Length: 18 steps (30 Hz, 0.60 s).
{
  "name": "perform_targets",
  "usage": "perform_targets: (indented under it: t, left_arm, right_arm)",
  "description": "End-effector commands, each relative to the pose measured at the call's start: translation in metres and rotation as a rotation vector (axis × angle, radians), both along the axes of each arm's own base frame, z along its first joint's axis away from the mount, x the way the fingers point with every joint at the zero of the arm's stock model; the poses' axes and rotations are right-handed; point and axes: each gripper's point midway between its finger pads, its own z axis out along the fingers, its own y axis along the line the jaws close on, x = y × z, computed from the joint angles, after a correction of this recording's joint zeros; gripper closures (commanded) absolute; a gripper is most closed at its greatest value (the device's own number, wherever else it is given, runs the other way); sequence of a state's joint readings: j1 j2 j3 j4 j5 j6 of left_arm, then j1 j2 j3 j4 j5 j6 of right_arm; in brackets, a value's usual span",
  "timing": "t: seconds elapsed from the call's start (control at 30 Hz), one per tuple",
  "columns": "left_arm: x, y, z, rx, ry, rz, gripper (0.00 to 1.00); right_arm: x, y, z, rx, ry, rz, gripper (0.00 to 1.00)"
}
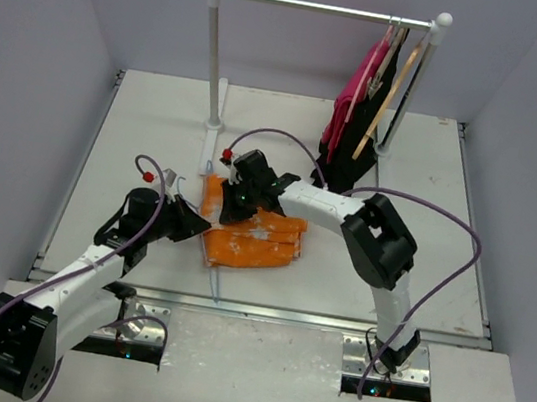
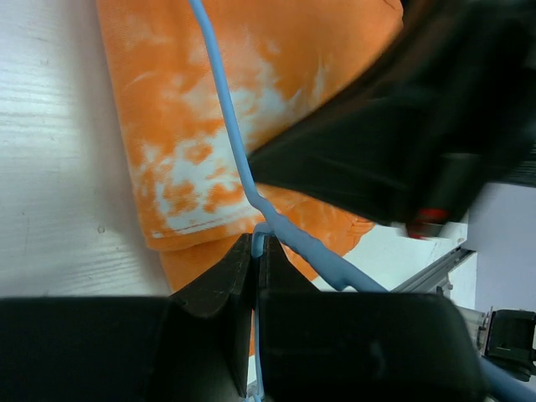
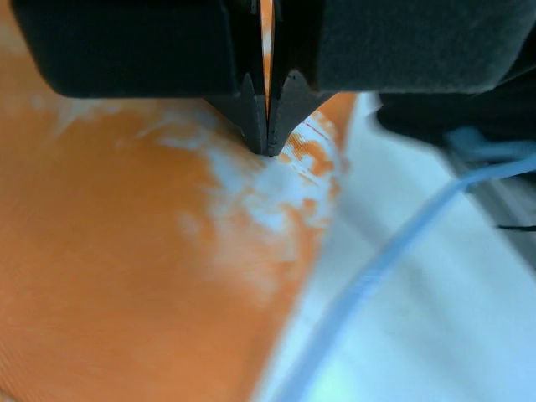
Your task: Place the trousers on the hanger
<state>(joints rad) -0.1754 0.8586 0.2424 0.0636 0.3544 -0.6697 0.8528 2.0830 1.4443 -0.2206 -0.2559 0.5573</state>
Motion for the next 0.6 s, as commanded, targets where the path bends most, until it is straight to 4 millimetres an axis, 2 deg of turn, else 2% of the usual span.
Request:
perform_targets:
  t: [0.0, 0.1, 0.23, 0.3, 0.33, 0.37, 0.47, 0.5, 0.53, 0.57]
  left_arm:
    - [0.012, 0.011, 0.005, 0.050, -0.022, 0.019, 1.00]
    - [0.014, 0.014, 0.007, 0.040, -0.050, 0.040, 1.00]
    - [0.015, 0.020, 0.009, 0.043, -0.066, 0.072, 1.00]
    - [0.019, 0.016, 0.028, 0.043, -0.127, 0.035, 1.00]
    - [0.022, 0.014, 0.040, 0.039, -0.153, 0.020, 1.00]
    - [0.021, 0.014, 0.041, 0.043, -0.149, 0.013, 1.00]
    - [0.031, 0.006, 0.081, 0.033, -0.227, -0.037, 1.00]
    - [0.028, 0.003, 0.080, 0.027, -0.222, -0.065, 1.00]
    - [0.032, -0.002, 0.103, 0.021, -0.257, -0.100, 1.00]
    - [0.030, -0.005, 0.103, 0.022, -0.243, -0.122, 1.00]
  right_arm:
    - [-0.019, -0.032, -0.071, -0.211, 0.125, -0.058, 1.00]
    - [-0.049, -0.048, -0.082, -0.247, 0.196, -0.050, 1.00]
    - [-0.063, -0.046, -0.064, -0.181, 0.197, 0.011, 1.00]
    - [-0.061, -0.033, -0.019, -0.065, 0.133, 0.057, 1.00]
    - [-0.059, -0.032, -0.006, -0.044, 0.102, 0.068, 1.00]
    - [-0.055, -0.032, 0.005, -0.031, 0.070, 0.064, 0.99]
    - [-0.035, -0.039, 0.043, 0.008, -0.035, 0.010, 0.97]
    - [-0.029, -0.042, 0.052, 0.019, -0.053, -0.008, 0.97]
    - [-0.025, -0.051, 0.057, 0.026, -0.059, -0.031, 0.97]
    - [-0.021, -0.056, 0.064, 0.037, -0.069, -0.047, 0.97]
